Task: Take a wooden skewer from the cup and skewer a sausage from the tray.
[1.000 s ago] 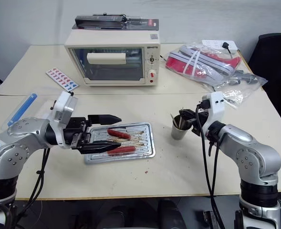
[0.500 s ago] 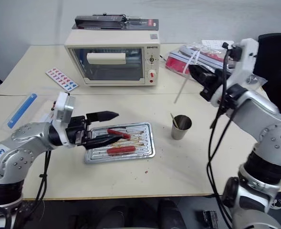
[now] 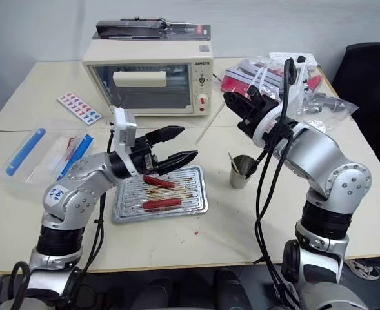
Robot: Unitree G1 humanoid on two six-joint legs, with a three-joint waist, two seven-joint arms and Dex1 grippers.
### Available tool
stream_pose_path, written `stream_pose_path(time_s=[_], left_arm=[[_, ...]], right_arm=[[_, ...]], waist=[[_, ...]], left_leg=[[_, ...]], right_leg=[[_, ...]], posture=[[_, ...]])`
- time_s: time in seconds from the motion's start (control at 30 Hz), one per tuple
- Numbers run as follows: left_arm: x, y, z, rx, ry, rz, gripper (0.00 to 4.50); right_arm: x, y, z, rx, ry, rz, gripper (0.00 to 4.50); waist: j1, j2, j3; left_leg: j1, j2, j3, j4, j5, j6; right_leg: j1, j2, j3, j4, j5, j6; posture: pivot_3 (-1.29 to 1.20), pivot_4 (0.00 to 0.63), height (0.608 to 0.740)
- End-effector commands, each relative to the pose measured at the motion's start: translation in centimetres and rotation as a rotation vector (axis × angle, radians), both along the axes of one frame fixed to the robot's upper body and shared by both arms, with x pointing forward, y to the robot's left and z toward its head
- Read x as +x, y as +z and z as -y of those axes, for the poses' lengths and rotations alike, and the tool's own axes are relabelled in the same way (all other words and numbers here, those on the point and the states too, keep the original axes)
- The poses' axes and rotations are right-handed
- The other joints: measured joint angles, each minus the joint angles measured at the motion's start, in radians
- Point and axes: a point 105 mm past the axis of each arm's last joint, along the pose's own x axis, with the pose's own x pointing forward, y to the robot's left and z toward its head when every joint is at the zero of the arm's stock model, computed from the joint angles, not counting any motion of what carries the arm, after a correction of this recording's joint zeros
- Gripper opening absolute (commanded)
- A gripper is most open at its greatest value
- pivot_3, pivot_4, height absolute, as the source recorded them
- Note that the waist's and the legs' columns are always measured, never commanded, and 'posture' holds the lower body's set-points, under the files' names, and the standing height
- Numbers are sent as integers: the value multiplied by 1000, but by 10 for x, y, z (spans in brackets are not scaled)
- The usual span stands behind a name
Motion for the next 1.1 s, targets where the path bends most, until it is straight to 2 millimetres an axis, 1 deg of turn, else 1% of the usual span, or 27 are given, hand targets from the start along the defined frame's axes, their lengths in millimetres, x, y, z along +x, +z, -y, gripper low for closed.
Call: stream_pose_path(time_s=[0.03,0.1,0.17,0.2,0.23,0.27,0.3,0.47,0.6,0.7,0.9,1.07,1.1], left_arm=[[5,14,4,-51,40,63,4313],[6,14,8,-63,47,69,4070],[8,16,11,-87,54,69,3596],[8,17,13,-94,55,71,3496],[8,18,14,-97,54,71,3097],[7,17,15,-95,51,71,2969],[6,16,17,-94,48,70,2731],[5,14,21,-104,51,68,2731],[4,11,27,-100,48,72,2731],[5,13,30,-115,58,83,2731],[11,18,33,-142,95,101,2731],[17,20,29,-162,130,102,2731],[17,19,30,-162,130,101,2553]], right_arm=[[-8,9,-2,49,20,3,7],[-8,9,-3,67,20,-6,0],[-8,9,-3,86,13,-15,0],[-8,9,-3,93,9,-19,0],[-7,9,-3,98,5,-21,0],[-7,9,-2,106,0,-23,0],[-7,10,-2,112,-3,-23,0],[-6,13,-1,136,-12,-24,0],[-6,15,-2,158,-14,-26,0],[-5,16,-3,172,-15,-28,0],[-5,18,-5,187,-13,-30,0],[-5,20,-5,205,-16,-32,0],[-5,20,-4,214,-18,-33,0]], waist=[[-1,0,0],[-1,0,0],[0,0,0],[0,0,0],[0,0,0],[0,0,0],[0,0,0],[1,0,0],[1,0,0],[1,0,0],[1,0,0],[1,0,0],[1,0,0]], left_leg=[[0,0,0,0,0,0],[0,0,0,0,0,0],[0,0,0,0,0,0],[0,0,0,0,0,0],[0,0,0,0,0,0],[0,0,0,0,0,0],[0,0,0,0,0,0],[0,0,0,0,0,0],[0,0,0,0,0,0],[0,0,0,0,0,0],[0,0,0,0,0,0],[0,0,0,0,0,0],[0,0,0,0,0,0]], right_leg=[[0,0,0,0,0,0],[0,0,0,0,0,0],[0,0,0,0,0,0],[0,0,0,0,0,0],[0,0,0,0,0,0],[0,0,0,0,0,0],[0,0,0,0,0,0],[0,0,0,0,0,0],[0,0,0,0,0,0],[0,0,0,0,0,0],[0,0,0,0,0,0],[0,0,0,0,0,0],[0,0,0,0,0,0]], posture=[[0,150,740],[0,150,740],[0,150,740],[0,150,740],[0,150,740],[0,150,740],[0,150,740],[0,150,740],[0,150,740],[0,150,740],[0,150,740],[0,150,740],[0,150,740]])
